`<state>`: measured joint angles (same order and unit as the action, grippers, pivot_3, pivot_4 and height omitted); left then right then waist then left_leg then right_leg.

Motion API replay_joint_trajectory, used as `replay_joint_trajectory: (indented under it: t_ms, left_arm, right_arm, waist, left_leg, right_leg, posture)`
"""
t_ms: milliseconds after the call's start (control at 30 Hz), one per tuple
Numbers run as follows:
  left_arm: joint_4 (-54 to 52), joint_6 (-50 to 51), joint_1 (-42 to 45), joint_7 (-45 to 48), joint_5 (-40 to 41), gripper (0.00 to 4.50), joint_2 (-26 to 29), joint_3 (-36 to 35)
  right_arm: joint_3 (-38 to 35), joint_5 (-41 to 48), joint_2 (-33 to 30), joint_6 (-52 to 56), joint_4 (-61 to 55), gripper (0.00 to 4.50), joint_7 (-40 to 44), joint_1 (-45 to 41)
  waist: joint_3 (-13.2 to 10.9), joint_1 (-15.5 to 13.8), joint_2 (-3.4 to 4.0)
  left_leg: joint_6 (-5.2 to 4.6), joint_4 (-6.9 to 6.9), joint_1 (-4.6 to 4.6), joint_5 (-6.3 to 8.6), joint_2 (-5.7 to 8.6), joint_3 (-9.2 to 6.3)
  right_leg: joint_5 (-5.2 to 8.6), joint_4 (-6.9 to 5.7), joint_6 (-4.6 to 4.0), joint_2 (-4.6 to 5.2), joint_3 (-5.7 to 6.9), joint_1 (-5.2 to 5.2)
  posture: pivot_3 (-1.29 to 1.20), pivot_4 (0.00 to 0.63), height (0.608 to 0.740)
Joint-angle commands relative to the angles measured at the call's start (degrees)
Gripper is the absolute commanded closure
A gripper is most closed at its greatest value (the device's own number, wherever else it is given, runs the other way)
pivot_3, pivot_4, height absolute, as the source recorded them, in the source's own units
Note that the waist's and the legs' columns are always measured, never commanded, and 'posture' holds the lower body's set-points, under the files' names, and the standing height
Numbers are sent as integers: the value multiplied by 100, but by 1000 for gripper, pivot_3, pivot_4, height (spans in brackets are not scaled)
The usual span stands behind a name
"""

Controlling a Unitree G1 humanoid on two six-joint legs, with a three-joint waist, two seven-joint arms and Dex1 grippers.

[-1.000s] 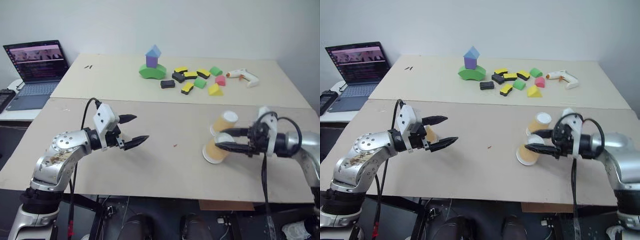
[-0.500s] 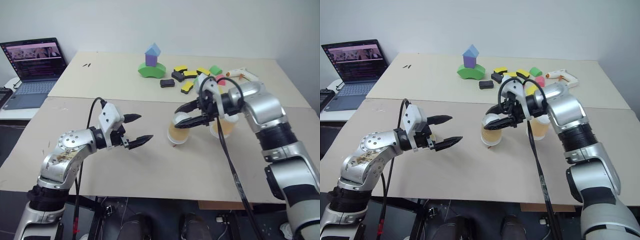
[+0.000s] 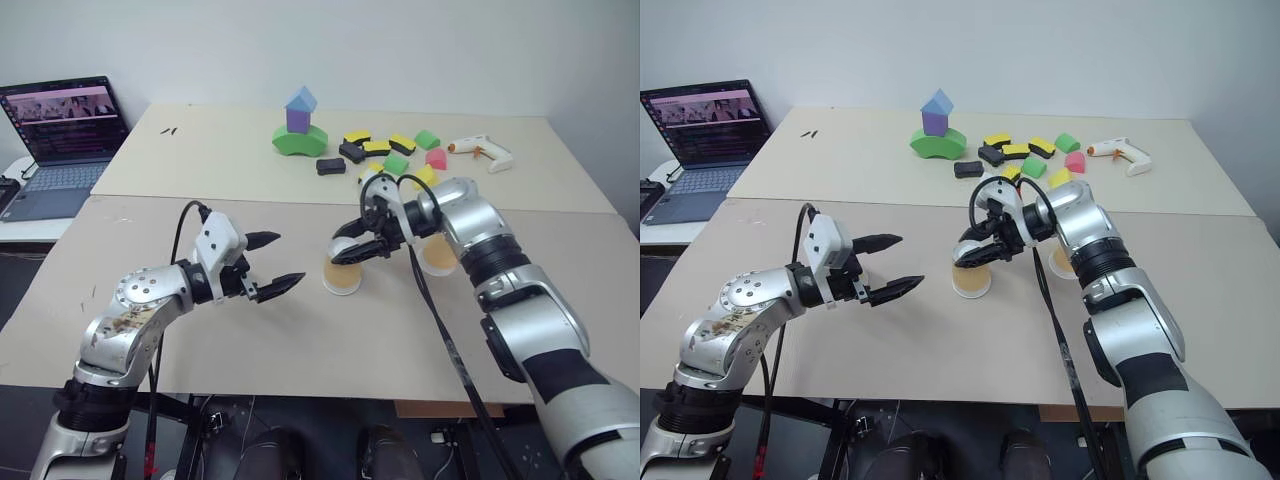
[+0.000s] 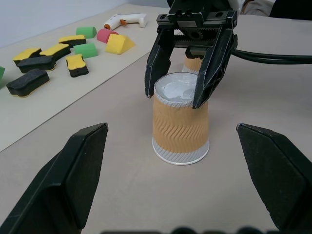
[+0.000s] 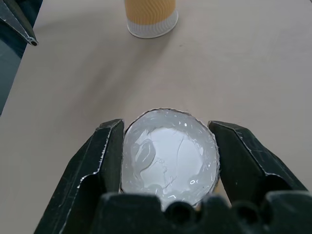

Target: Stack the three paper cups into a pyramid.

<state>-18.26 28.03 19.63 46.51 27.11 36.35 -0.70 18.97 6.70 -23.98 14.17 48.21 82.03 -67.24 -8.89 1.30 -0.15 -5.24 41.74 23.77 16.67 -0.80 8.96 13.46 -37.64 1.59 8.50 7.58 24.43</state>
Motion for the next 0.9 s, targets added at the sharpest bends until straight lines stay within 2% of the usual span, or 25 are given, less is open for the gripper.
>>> replay_joint_trajectory:
  t_ms: [33,200,300,400,500,600,700,800,900]
  left_arm:
    - [-155,-8,42,-16,46,0,15,-114]
    - [-59,-47,111,43,21,0,-31,-21]
    - [-16,-64,121,61,2,0,-36,-15]
    - [-33,-61,83,49,-5,0,-17,-52]
    - [-45,-84,15,3,-35,0,17,-121]
    - [-60,-93,-37,-80,-81,0,36,-179]
    - [-131,-51,-99,-130,-65,0,35,-211]
    - [-210,11,-138,-163,-20,0,37,-220]
    - [-249,45,-148,-156,-9,0,40,-193]
  right_arm:
    - [-270,-18,-83,-70,-196,65,-40,-107]
    - [-526,289,-481,818,-1419,12,218,53]
    - [-885,929,-1064,1966,-3052,12,450,345]
    - [-1611,1758,-1606,3121,-4352,12,247,577]
    - [-2668,2418,-2022,4144,-5039,12,-455,837]
    - [-3247,2159,-2408,4240,-5669,12,-1228,1937]
    - [-3585,1632,-2434,4272,-6088,12,-2356,3141]
    - [-3562,1015,-2321,4290,-6469,12,-3473,4204]
    - [-3468,740,-2083,4178,-6592,12,-4161,4741]
  waist:
    - [0,2,0]
    - [-1,-23,2]
    - [-1,-42,2]
    - [-2,-65,1]
    - [-2,-63,0]
    - [6,-86,-12]
    - [14,-118,-27]
    - [11,-135,-16]
    - [11,-125,-11]
  left_leg:
    - [0,0,0,0,0,0]
    - [0,-1,4,0,0,-1]
    - [0,-1,7,0,0,-6]
    - [0,-1,9,1,0,-20]
    - [0,-1,11,1,1,-30]
    - [2,-3,4,2,-1,-44]
    - [4,-3,3,3,0,-54]
    - [3,-3,7,2,11,-40]
    - [4,-3,7,0,10,-40]
  right_leg:
    - [0,0,0,0,-1,1]
    - [0,-1,0,0,1,3]
    - [0,1,0,2,3,3]
    - [0,7,0,6,8,0]
    - [0,30,-1,20,12,-1]
    - [-4,47,-5,25,24,-18]
    - [-4,52,-5,48,38,-29]
    - [-8,40,2,67,37,-18]
    - [-6,38,4,37,39,-17]
  posture:
    - [0,150,695]
    - [0,150,695]
    - [0,150,695]
    - [0,150,695]
    - [0,150,695]
    - [0,150,695]
    - [0,150,695]
    - [0,150,695]
    - [0,150,695]
